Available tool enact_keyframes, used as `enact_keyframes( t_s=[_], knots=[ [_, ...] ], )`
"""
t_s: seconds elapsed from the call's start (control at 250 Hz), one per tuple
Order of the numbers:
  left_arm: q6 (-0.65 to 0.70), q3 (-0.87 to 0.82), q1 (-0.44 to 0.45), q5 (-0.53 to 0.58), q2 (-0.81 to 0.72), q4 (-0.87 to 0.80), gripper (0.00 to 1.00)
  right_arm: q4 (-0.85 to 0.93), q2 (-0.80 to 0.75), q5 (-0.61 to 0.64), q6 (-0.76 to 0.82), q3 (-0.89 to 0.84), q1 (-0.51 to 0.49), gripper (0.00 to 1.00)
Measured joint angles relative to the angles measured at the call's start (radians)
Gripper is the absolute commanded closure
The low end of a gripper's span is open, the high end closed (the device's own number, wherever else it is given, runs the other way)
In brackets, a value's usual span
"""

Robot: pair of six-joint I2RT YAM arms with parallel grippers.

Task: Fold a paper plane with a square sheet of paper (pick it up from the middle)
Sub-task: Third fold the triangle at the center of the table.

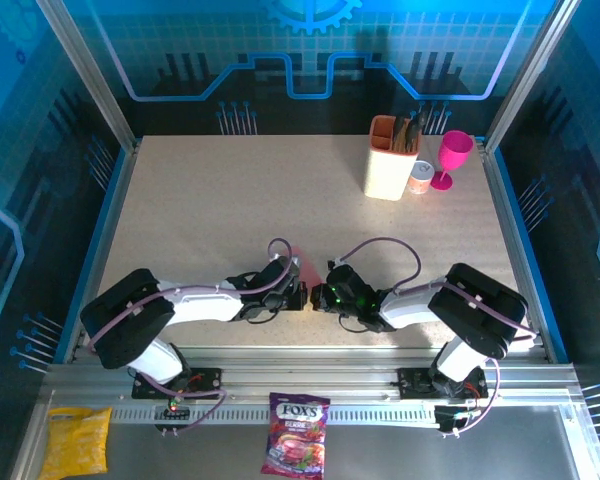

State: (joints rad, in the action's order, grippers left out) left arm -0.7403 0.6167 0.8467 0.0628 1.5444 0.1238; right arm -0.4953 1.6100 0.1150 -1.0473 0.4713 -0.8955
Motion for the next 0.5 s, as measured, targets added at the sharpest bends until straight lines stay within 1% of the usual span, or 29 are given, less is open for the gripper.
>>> enact_keyframes(
  t_s=[0.176, 0.332, 0.499],
  knots=[
    [-0.006, -0.011, -0.024, 0.014, 0.03, 0.031, 1.0, -0.032, 0.0, -0.003, -0.008, -0.016, 0.0, 1.0],
    [-0.045, -0.041, -0.043, 0.006, 0.04, 0.097, 1.0, -0.057, -0.002, -0.019, -0.012, -0.034, 0.009, 1.0],
    [-0.093, -0.049, -0.067, -0.014, 0.051, 0.133, 1.0, -0.051, -0.046, -0.03, -0.011, -0.076, 0.023, 1.0]
  ],
)
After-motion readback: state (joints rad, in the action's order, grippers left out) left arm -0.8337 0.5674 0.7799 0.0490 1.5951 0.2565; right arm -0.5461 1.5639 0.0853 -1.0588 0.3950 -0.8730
